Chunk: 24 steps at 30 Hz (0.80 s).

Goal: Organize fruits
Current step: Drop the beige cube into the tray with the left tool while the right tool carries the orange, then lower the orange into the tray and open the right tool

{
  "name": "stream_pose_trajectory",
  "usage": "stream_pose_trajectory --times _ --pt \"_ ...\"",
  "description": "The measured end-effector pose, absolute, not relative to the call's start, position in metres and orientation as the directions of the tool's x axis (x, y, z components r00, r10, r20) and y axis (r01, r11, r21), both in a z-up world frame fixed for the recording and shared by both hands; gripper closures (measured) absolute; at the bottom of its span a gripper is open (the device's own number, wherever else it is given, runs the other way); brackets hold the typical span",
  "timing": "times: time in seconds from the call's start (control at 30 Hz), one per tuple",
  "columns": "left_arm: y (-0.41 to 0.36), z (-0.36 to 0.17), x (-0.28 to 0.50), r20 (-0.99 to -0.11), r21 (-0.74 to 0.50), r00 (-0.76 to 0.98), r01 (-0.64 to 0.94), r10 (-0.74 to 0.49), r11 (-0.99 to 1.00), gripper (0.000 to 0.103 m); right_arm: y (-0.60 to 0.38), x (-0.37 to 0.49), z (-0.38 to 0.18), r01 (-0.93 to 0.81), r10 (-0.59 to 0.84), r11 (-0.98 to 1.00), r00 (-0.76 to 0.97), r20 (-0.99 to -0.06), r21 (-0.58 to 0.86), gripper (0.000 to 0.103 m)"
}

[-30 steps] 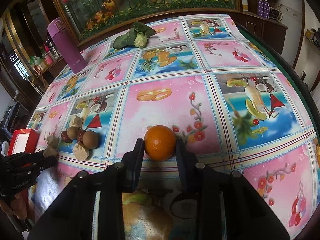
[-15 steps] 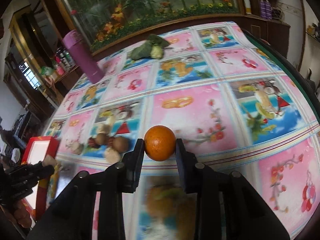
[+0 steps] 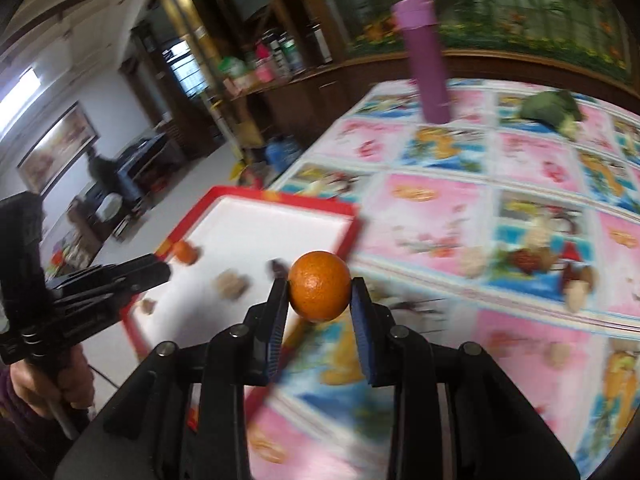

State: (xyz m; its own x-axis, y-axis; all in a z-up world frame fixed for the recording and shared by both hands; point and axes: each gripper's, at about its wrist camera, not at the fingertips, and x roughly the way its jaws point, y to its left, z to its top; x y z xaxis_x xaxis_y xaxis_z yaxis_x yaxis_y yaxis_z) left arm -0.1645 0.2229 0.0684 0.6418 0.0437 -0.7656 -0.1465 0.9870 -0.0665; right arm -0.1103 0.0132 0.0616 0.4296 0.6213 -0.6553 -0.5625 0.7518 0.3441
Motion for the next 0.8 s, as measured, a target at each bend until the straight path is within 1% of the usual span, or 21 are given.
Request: stream_pose_trajectory --times 0.13,0.23,0.37,0.47,0.53,0.63,0.7,0.8 --pt "0.237 0.051 -0.171 -0.784 -0.097 0.621 -0.164 0.026 0.982 0.078 0.064 -0.121 0.044 -0.610 0.629 0.717 0.356 -0.691 0.338 0.070" --pt "0.241 0.046 -0.174 -0.786 -0.114 0.618 -0.158 0.008 0.981 0.078 0.084 -0.124 0.034 -0.621 0.605 0.719 0.340 -0.720 0.312 0.070" --pt "0.241 0.048 -0.172 -0.781 -0.125 0.624 -0.140 -0.010 0.982 0.078 0.090 -0.126 0.023 -0.616 0.580 0.729 0.322 -0.748 0.300 0.069" --pt "0.232 0.051 -0.154 -0.782 -0.084 0.623 -0.105 0.000 0.991 0.078 0.087 -0.124 0.020 -0.602 0.571 0.740 0.328 -0.752 0.299 0.069" --pt "0.228 0.053 -0.142 -0.781 -0.089 0.625 -0.082 -0.019 0.993 0.078 0.079 -0.123 0.021 -0.592 0.567 0.749 0.342 -0.749 0.298 0.069" --pt "0.226 0.059 -0.136 -0.764 -0.103 0.644 -0.082 -0.026 0.991 0.077 0.071 -0.119 0.020 -0.570 0.563 0.758 0.326 -0.760 0.317 0.069" --pt "0.225 0.056 -0.135 -0.771 -0.103 0.637 -0.090 -0.022 0.991 0.077 0.071 -0.115 0.018 -0.567 0.571 0.754 0.313 -0.759 0.333 0.070" --pt "0.229 0.048 -0.137 -0.790 -0.103 0.613 -0.111 -0.014 0.988 0.077 0.080 -0.114 0.015 -0.585 0.550 0.756 0.325 -0.770 0.293 0.069"
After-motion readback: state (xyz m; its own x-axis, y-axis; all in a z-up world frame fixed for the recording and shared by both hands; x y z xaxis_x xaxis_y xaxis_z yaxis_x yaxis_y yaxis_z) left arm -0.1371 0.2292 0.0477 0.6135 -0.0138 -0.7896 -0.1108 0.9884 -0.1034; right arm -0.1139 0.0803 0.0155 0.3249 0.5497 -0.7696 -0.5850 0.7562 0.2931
